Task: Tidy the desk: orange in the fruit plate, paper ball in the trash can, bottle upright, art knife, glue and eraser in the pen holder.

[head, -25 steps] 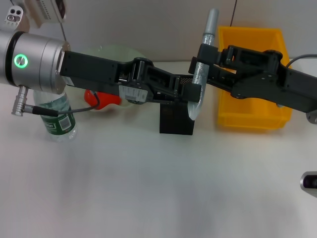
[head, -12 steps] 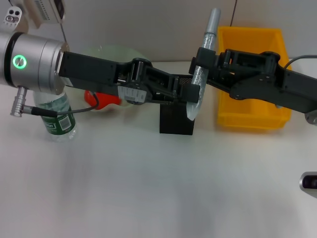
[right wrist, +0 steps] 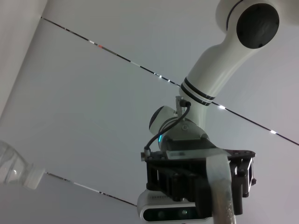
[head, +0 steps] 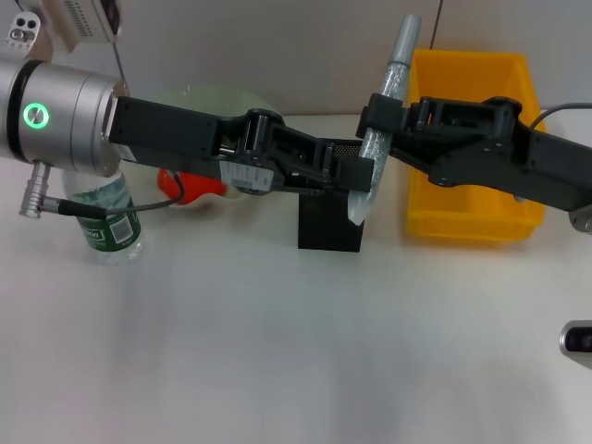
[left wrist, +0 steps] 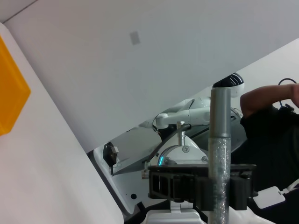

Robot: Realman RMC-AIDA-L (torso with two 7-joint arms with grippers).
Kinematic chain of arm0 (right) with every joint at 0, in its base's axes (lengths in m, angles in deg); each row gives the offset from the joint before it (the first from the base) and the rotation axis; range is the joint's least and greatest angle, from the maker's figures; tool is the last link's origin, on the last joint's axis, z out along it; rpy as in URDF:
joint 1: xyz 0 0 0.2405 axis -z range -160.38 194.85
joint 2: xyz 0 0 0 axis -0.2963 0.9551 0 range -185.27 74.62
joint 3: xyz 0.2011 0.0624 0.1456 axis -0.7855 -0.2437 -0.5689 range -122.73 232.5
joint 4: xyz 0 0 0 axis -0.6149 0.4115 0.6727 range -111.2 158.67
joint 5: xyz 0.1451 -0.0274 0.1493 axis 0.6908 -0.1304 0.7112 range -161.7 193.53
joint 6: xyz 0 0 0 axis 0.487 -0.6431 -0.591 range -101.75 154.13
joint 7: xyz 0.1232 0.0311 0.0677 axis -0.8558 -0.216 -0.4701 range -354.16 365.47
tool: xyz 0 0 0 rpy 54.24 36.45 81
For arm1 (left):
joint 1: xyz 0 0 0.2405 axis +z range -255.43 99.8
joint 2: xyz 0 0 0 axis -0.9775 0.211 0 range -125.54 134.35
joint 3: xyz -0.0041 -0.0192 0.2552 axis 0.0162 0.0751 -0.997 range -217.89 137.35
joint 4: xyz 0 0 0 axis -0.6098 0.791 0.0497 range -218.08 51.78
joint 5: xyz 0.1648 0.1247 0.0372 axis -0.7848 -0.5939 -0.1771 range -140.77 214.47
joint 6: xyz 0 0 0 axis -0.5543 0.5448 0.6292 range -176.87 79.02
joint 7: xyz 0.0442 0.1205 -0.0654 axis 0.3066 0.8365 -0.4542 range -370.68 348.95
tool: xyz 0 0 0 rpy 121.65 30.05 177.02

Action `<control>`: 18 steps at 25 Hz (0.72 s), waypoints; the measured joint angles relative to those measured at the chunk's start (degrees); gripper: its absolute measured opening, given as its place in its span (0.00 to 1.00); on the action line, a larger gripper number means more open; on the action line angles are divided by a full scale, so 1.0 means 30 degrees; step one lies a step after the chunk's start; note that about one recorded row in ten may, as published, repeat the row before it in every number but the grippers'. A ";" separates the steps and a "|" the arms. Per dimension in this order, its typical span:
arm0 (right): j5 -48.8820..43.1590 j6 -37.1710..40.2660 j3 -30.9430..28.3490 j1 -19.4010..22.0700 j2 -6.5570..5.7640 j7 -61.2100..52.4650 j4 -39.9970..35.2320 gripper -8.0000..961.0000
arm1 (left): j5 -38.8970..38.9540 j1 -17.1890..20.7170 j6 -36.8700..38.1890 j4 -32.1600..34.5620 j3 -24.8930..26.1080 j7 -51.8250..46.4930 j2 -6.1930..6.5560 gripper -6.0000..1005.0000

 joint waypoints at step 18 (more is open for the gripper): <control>0.0064 0.0069 0.0000 0.0144 -0.0002 -0.0003 0.0061 0.15 | -0.0025 0.0070 0.0054 0.0082 0.0001 -0.0217 0.0060 0.45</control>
